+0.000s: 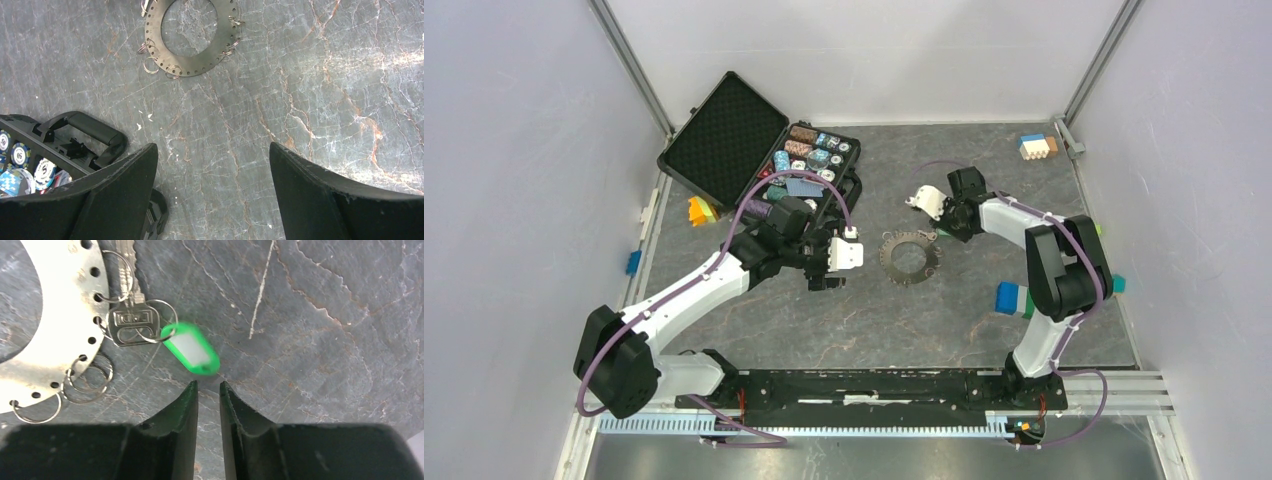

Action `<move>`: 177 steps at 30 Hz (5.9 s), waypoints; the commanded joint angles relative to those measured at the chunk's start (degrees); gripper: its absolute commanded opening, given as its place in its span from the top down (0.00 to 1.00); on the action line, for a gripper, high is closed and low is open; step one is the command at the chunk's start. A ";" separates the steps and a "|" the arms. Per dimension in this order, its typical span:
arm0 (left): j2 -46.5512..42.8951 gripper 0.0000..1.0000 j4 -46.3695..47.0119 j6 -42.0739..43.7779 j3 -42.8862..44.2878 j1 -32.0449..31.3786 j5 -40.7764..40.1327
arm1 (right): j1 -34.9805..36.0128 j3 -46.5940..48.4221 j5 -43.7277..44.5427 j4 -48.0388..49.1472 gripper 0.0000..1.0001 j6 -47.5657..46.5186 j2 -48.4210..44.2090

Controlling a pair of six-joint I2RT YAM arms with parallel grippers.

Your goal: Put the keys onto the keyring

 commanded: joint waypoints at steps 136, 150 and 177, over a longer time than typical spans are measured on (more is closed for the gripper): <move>-3.65 0.05 0.19 1.67 -2.83 0.15 0.64 | -3.80 0.72 -16.96 15.81 0.42 11.90 -3.58; -3.25 0.04 0.31 1.99 -3.19 0.16 0.74 | -3.78 3.07 -12.50 15.13 0.42 10.99 0.83; -2.83 0.03 0.28 2.26 -3.28 0.18 0.83 | -3.78 3.96 -7.16 14.27 0.42 9.43 3.29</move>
